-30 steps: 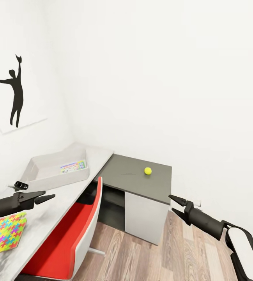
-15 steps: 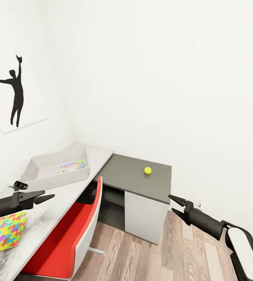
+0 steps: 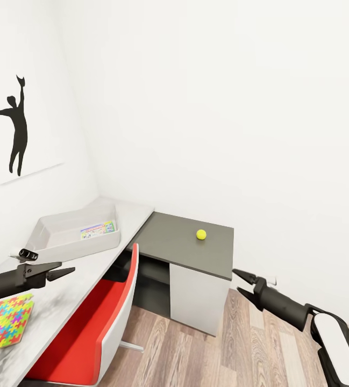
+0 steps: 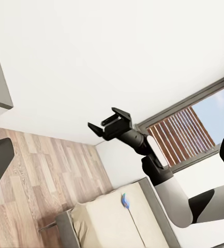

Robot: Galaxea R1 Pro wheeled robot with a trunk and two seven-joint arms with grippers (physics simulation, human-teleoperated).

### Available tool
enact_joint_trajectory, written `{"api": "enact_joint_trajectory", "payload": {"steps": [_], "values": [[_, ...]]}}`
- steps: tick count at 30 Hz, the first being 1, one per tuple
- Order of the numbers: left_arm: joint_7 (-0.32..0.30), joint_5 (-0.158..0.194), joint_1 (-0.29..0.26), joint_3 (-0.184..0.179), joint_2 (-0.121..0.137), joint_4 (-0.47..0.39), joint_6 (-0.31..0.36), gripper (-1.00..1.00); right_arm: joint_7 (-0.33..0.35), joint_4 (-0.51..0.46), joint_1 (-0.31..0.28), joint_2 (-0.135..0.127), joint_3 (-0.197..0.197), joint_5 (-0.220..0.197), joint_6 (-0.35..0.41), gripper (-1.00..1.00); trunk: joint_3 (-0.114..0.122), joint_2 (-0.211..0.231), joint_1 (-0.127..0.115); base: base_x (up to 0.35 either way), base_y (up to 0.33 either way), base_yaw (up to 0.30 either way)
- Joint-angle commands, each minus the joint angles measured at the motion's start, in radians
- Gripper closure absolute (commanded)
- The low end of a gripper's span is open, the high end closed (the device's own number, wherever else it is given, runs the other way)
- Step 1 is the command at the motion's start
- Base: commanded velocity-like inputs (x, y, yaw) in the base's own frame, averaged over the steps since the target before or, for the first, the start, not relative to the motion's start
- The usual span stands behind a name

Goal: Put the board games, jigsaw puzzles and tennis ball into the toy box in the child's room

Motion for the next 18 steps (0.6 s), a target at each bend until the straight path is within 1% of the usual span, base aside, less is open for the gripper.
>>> {"api": "enact_joint_trajectory", "payload": {"steps": [1,3,5,6,7,8,9,10,11,12,13,16,18], "values": [[-0.004,0.000,-0.001,0.000,0.000,0.000,0.011,-1.00,0.004,0.000,-0.001,0.000,-0.001,0.012,0.004,-1.00,-0.002,-0.002,0.001,0.000,0.000,-0.002],[-0.004,0.001,-0.001,-0.001,0.001,0.000,0.011,-1.00,-0.022,0.000,-0.001,0.000,-0.001,0.024,0.004,-1.00,-0.002,-0.002,0.001,0.000,0.000,-0.002],[-0.004,0.002,-0.001,-0.002,0.000,0.000,0.011,-1.00,-0.073,-0.002,-0.001,0.002,-0.001,0.037,0.003,-1.00,-0.002,-0.002,0.001,0.000,0.000,0.000],[-0.004,0.002,-0.001,-0.002,0.000,0.000,0.012,-1.00,-0.089,-0.002,-0.001,0.003,-0.001,0.039,0.003,-1.00,-0.002,-0.002,0.001,0.000,0.000,0.000],[-0.004,0.002,-0.001,-0.003,0.000,0.000,0.012,-1.00,-0.124,-0.003,-0.001,0.004,-0.001,0.042,0.003,-1.00,-0.002,-0.002,0.001,0.000,0.000,0.000],[-0.004,0.002,-0.001,-0.003,0.000,0.000,0.012,-1.00,-0.143,-0.003,-0.001,0.004,-0.001,0.043,0.003,-1.00,-0.002,-0.002,0.001,0.000,0.000,0.000],[-0.004,0.002,-0.001,-0.003,0.000,0.000,0.013,-1.00,-0.189,-0.002,-0.001,0.005,-0.001,0.044,0.003,-1.00,-0.002,-0.002,0.001,0.000,0.000,0.000],[-0.004,0.001,-0.001,-0.003,0.001,0.000,0.014,-1.00,-0.213,-0.002,-0.001,0.005,-0.001,0.045,0.003,-1.00,-0.002,-0.002,0.001,0.000,0.000,0.000],[-0.004,0.001,-0.001,-0.003,0.001,0.000,0.015,-1.00,-0.264,-0.002,-0.002,0.005,-0.002,0.045,0.005,-1.00,-0.002,-0.002,0.001,0.000,0.000,0.000],[-0.004,0.000,-0.001,-0.003,0.001,0.000,0.015,-1.00,-0.288,-0.001,-0.002,0.006,-0.002,0.044,0.006,-1.00,-0.002,-0.002,0.001,0.000,0.000,0.000],[-0.004,0.000,-0.001,-0.002,0.001,0.000,0.016,-1.00,-0.333,-0.001,-0.002,0.006,-0.003,0.042,0.007,-1.00,-0.002,-0.002,0.001,0.000,0.000,0.000],[-0.004,0.000,-0.001,-0.003,0.001,0.000,0.016,-1.00,-0.393,-0.001,-0.002,0.007,-0.004,0.040,0.007,-1.00,-0.002,-0.002,0.001,0.000,0.000,0.000],[-0.004,0.000,-0.001,-0.003,0.001,0.000,0.016,-1.00,-0.414,-0.002,-0.002,0.007,-0.005,0.039,0.008,-1.00,-0.002,-0.002,0.001,0.000,0.000,0.000]]}}
